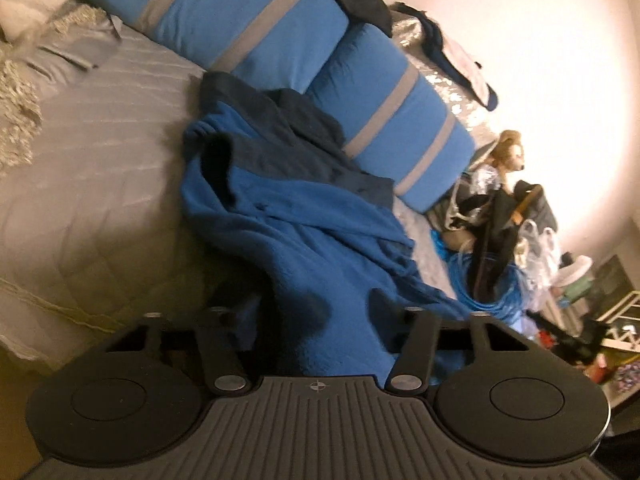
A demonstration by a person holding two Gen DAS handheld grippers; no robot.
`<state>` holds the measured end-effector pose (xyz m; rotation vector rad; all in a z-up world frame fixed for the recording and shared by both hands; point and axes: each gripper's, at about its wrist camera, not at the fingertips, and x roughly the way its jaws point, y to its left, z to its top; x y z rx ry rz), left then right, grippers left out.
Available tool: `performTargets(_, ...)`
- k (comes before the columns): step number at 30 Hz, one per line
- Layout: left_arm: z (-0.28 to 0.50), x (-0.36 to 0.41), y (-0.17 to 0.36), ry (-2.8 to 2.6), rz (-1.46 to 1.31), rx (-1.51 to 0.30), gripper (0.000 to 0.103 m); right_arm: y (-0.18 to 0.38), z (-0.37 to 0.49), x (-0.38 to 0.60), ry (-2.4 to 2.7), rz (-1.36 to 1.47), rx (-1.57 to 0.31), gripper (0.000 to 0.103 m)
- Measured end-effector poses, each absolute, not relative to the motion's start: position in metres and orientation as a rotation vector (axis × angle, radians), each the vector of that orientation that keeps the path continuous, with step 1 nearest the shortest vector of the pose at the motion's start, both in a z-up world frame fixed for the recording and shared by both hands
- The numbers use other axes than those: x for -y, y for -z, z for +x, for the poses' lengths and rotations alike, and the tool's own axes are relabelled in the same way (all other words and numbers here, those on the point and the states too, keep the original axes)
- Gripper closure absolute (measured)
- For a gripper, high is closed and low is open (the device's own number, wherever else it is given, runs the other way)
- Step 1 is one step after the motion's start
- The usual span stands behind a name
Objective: Fold clothes
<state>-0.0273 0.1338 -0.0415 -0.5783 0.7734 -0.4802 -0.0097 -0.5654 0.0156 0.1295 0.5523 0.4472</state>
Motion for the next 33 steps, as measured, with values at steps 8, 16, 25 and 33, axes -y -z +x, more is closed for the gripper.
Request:
performTargets(8,-0.026,-0.135,0.050,0.492,-0.667,-0.769,0.064,0.040,0.006,0.570,-0.569,0.392,-0.685,0.008)
performTargets(16,-0.029,-0.132,0.048,0.484,-0.654,-0.801,0.082,0.073,0.006,0.555,-0.728,0.548,-0.776,0.034)
performTargets(25,-0.029,-0.129,0.046,0.495,-0.667,-0.795,0.087,0.060,-0.013,0.553,-0.719,0.601,-0.747,0.094)
performTargets(33,-0.034,-0.131,0.024,0.485,-0.694,-0.675,0.088,0.010,-0.013,0.546,-0.655,0.724,-0.640,0.095)
